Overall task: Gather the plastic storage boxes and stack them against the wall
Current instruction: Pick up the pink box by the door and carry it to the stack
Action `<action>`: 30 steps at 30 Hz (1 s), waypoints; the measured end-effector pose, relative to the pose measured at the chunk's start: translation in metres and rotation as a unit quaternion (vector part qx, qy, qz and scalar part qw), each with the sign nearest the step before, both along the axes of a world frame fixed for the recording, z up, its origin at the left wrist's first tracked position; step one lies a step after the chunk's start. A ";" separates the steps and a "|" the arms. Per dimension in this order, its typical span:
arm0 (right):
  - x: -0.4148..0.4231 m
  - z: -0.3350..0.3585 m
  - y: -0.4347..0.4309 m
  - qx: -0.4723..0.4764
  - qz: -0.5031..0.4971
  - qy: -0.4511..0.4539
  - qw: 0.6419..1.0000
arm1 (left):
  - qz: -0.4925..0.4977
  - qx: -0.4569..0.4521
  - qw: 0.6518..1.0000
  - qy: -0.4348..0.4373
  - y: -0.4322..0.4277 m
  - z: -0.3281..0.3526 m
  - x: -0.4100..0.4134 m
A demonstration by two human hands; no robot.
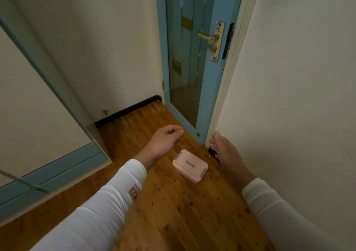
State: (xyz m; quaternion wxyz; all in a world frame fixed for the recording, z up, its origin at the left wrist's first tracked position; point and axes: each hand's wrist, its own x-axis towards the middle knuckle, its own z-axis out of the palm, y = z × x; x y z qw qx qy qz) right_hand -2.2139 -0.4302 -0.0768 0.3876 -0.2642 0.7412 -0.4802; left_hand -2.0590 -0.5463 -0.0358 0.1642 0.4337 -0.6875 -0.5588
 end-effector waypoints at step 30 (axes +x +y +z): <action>-0.185 -0.111 -0.225 0.068 -0.124 -0.051 0.989 | -0.045 0.104 0.989 -0.094 -0.272 -0.121 -0.206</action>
